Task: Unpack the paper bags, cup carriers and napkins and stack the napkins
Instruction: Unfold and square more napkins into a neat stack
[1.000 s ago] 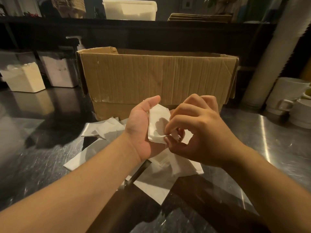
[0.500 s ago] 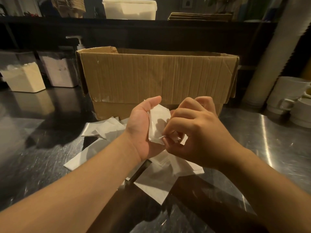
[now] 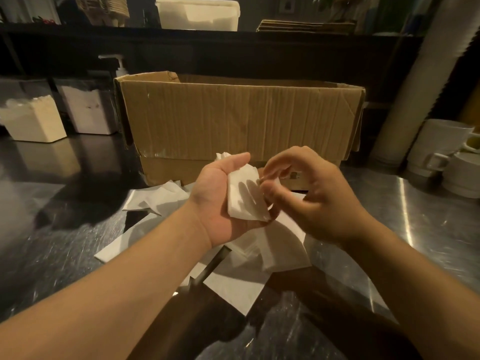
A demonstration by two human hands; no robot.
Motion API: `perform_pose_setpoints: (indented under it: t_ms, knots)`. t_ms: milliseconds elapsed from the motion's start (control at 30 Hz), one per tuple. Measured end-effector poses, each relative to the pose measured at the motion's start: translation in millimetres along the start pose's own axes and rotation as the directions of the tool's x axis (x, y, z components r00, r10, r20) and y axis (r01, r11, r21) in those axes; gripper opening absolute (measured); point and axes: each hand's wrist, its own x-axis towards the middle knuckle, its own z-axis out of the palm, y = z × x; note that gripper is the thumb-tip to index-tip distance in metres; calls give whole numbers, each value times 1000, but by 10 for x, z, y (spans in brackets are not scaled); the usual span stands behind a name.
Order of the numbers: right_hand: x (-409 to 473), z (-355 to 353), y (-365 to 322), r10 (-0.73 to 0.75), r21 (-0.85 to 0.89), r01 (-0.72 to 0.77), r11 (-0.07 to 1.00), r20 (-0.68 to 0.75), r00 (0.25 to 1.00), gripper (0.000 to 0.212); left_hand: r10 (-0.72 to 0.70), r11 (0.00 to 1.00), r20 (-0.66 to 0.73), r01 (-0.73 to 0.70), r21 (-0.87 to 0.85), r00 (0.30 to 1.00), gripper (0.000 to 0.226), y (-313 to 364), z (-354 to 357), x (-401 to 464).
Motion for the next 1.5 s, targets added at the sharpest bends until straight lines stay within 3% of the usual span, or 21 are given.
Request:
perform_pose_setpoints:
  t_ms: [67, 167, 267, 367, 433, 667, 900, 967, 1033, 1167, 1267, 1300, 1367, 1433, 1500]
  knots:
    - [32, -28, 52, 208, 148, -204, 968, -11, 978, 15, 28, 999, -22, -29, -42, 999, 34, 25, -14, 11]
    - [58, -53, 192, 401, -32, -403, 915, 182, 898, 24, 81, 993, -33, -83, -86, 996, 26, 57, -26, 25]
    - [39, -23, 261, 495, -249, -428, 869, 417, 762, 61, 110, 983, -71, -119, -139, 991, 25, 74, -46, 43]
    - [28, 40, 279, 522, -361, -387, 848, 447, 727, 87, 123, 979, -104, -138, -148, 987, 26, 75, -51, 52]
    - [37, 45, 269, 533, -329, -422, 845, 451, 716, 83, 119, 981, -112, -134, -139, 987, 26, 69, -53, 60]
    - [70, 15, 219, 543, -239, -492, 837, 472, 695, 26, 118, 984, -103, -130, -119, 988, 27, 75, -52, 51]
    - [93, -83, 282, 591, -223, -554, 802, 436, 679, 41, 107, 987, -93, -117, -108, 990, 27, 77, -64, 52]
    - [95, -112, 302, 623, -227, -588, 777, 415, 663, 31, 110, 987, -89, -119, -106, 990, 28, 75, -59, 51]
    - [87, -168, 309, 620, -115, -642, 758, 435, 654, 19, 119, 986, -89, -128, -107, 989, 28, 82, -57, 47]
    - [78, -302, 228, 480, 285, -776, 563, 652, 587, 19, 142, 982, -58, -148, -114, 988, 29, 107, -37, 22]
    - [74, -250, 139, 369, 322, -831, 455, 780, 504, 27, 172, 974, -59, -179, -141, 983, 31, 129, -40, 14]
    - [68, -204, 97, 374, 280, -835, 473, 795, 478, 27, 172, 974, -59, -179, -142, 983, 32, 135, -38, 10]
    - [43, -92, 8, 460, 98, -783, 614, 762, 455, 23, 167, 975, -64, -174, -139, 984, 33, 142, -37, 7]
    - [34, 6, -84, 550, -133, -656, 743, 681, 484, 21, 167, 974, -76, -176, -139, 983, 30, 139, -34, 3]
    - [36, 59, -183, 589, -284, -547, 788, 608, 533, 28, 170, 974, -83, -180, -136, 982, 29, 132, -24, -8]
